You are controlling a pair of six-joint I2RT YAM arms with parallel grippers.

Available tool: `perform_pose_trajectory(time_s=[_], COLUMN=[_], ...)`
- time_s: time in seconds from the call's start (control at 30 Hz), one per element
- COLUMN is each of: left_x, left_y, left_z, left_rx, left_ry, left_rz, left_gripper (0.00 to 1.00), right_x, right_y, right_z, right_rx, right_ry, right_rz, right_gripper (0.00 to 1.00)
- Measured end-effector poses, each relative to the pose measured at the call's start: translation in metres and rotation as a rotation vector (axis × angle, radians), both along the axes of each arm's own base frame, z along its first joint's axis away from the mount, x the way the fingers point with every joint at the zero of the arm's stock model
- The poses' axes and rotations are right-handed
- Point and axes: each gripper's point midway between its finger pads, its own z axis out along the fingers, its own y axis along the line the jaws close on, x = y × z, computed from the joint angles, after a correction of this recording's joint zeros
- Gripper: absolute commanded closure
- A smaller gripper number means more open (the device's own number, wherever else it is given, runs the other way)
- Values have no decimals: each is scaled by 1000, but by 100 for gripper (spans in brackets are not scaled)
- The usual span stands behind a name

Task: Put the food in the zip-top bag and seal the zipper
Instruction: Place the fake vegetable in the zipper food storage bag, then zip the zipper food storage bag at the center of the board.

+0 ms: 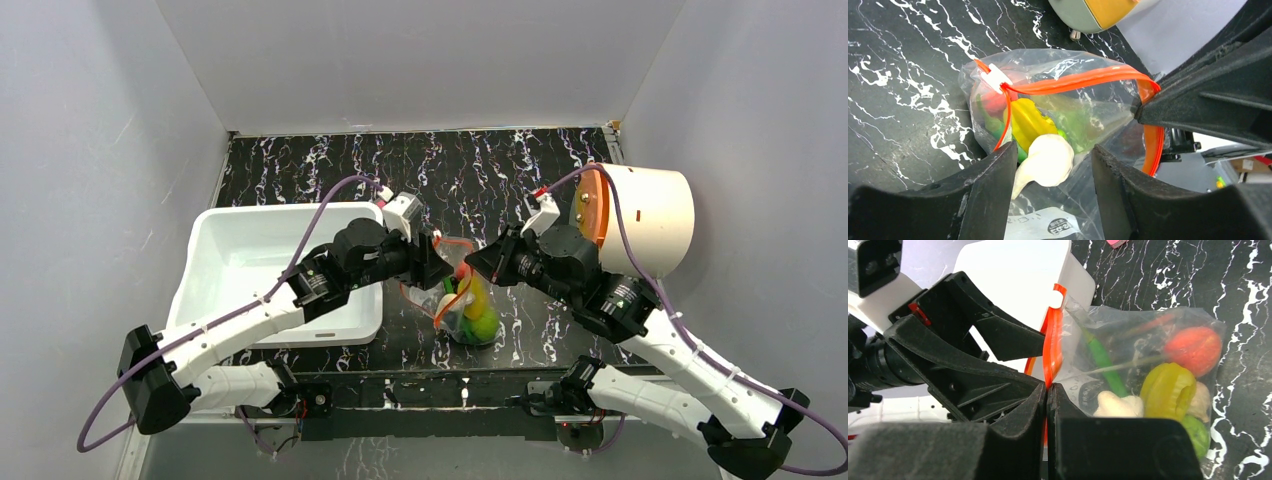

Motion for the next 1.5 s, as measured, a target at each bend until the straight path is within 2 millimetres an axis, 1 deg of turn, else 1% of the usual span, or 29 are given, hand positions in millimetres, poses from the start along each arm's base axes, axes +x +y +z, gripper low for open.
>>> perform_pose_trajectory(time_s=[0.1,0.2,0.27,0.37,0.47,0.57,0.63,0.7,0.77,0.9,1.07,1.3,1.5], left_x=[-7,-19,-29,-44,-59,-69,-72,-75,-76,-77,-84,-98,-100], left_y=[0,1,3,9,19,29,34,39,43,45,41,38,36], left_z=[2,9,17,35,52,60,58,50,42,32,23,3,-3], left_rx=[21,35,39,36,41,78,112,155,193,230,212,168,165], left_ry=[-53,-133,-204,-343,-484,-596,-644,-676,-692,-701,-686,-645,-640], left_rz=[-75,-186,-265,-387,-489,-572,-612,-654,-684,-723,-779,-853,-874], left_gripper=[46,47,45,45,44,43,42,42,42,42,41,43,45], right_x=[-4,-11,-19,-29,-38,-46,-51,-58,-63,-73,-77,-80,-79], right_y=[-4,-7,-8,-12,-16,-20,-20,-21,-20,-17,-11,-9,-5], right_z=[-1,-5,-9,-12,-8,-3,0,2,4,5,2,10,10], right_rx=[-34,-79,-114,-167,-214,-247,-257,-264,-269,-272,-266,-233,-231], right_ry=[-28,-50,-59,-73,-97,-124,-138,-150,-159,-167,-149,-168,-169], right_rz=[28,77,125,190,249,307,343,383,421,494,544,549,563], right_gripper=[100,100,100,100,100,100,100,100,100,100,100,100,100])
